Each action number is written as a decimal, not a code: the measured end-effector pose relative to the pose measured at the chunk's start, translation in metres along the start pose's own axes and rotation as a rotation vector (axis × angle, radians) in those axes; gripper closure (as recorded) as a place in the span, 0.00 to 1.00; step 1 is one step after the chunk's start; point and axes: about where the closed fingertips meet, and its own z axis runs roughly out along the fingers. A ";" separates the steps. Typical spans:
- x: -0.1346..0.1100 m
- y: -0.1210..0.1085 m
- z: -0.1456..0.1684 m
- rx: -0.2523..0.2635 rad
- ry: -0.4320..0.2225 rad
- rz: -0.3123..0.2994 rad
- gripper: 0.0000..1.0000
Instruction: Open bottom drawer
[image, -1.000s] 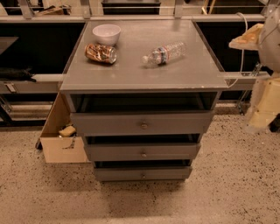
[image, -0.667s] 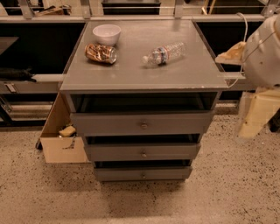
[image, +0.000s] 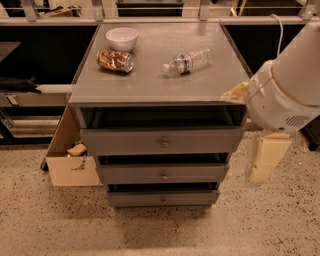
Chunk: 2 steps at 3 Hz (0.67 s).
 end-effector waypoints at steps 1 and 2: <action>-0.019 0.025 0.032 -0.060 -0.012 -0.015 0.00; -0.019 0.025 0.032 -0.060 -0.012 -0.015 0.00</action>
Offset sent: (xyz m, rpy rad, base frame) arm -0.0133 0.0203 -0.0221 0.0049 0.0349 0.0223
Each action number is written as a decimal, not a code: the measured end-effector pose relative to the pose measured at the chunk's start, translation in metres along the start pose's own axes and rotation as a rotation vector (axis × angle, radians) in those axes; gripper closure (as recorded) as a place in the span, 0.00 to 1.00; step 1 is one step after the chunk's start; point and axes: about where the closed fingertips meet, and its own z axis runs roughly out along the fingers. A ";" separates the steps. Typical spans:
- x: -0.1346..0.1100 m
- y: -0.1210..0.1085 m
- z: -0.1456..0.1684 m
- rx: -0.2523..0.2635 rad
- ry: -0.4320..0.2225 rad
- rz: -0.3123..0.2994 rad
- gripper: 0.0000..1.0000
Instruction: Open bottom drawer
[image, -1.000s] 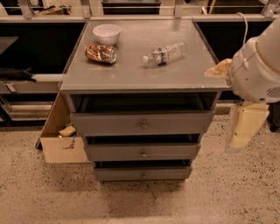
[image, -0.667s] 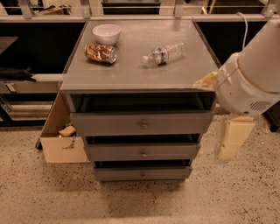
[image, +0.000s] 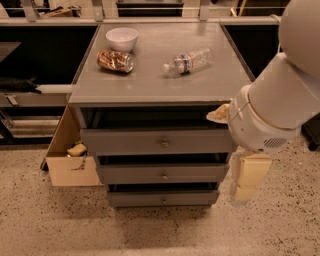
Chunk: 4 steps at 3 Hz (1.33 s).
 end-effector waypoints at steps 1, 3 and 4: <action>0.018 -0.003 0.022 0.011 0.021 0.019 0.00; 0.094 -0.012 0.128 0.056 0.018 0.061 0.00; 0.080 -0.018 0.154 0.046 -0.010 0.052 0.00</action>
Offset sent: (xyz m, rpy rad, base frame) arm 0.0658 -0.0775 -0.1619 -0.0056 -0.0896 -0.1225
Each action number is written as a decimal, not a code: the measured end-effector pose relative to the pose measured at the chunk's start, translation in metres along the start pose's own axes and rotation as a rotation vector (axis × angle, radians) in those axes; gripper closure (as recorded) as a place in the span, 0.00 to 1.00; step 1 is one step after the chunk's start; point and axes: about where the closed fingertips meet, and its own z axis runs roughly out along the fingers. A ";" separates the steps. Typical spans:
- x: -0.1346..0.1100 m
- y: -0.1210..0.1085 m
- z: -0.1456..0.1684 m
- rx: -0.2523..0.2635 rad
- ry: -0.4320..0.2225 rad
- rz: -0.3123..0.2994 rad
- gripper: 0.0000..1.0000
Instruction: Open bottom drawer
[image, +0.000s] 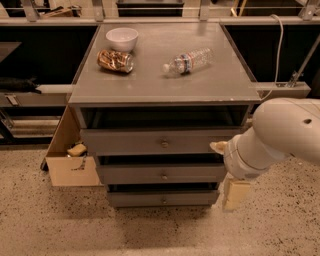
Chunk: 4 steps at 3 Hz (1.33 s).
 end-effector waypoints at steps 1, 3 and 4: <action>-0.018 0.003 0.027 -0.037 -0.041 -0.004 0.00; -0.012 0.012 0.063 -0.091 -0.067 0.033 0.00; 0.023 0.018 0.104 -0.070 -0.056 0.058 0.00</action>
Offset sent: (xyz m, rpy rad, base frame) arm 0.0044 0.0460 -0.0774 0.1285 0.1756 0.0077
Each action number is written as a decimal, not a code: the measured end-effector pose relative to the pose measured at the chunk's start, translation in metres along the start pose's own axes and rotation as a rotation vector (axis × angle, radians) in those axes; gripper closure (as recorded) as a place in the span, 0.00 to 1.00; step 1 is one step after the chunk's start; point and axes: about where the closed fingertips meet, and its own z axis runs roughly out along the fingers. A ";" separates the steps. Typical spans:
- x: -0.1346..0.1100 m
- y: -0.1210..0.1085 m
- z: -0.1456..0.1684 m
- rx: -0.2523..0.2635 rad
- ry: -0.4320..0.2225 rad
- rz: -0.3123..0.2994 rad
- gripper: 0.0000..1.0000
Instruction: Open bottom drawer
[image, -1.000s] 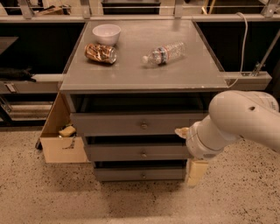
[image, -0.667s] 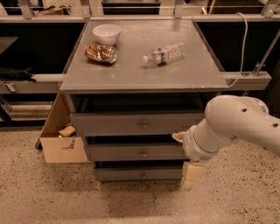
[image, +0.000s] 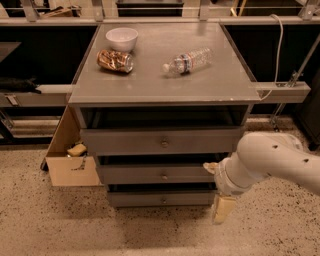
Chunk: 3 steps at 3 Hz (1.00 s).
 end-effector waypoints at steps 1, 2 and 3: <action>0.029 -0.002 0.050 0.014 0.000 -0.014 0.00; 0.048 -0.004 0.103 -0.001 -0.013 -0.034 0.00; 0.064 -0.004 0.148 -0.034 -0.043 -0.026 0.00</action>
Offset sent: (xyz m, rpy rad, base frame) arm 0.0349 -0.0202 -0.1816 0.0218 0.0073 0.0634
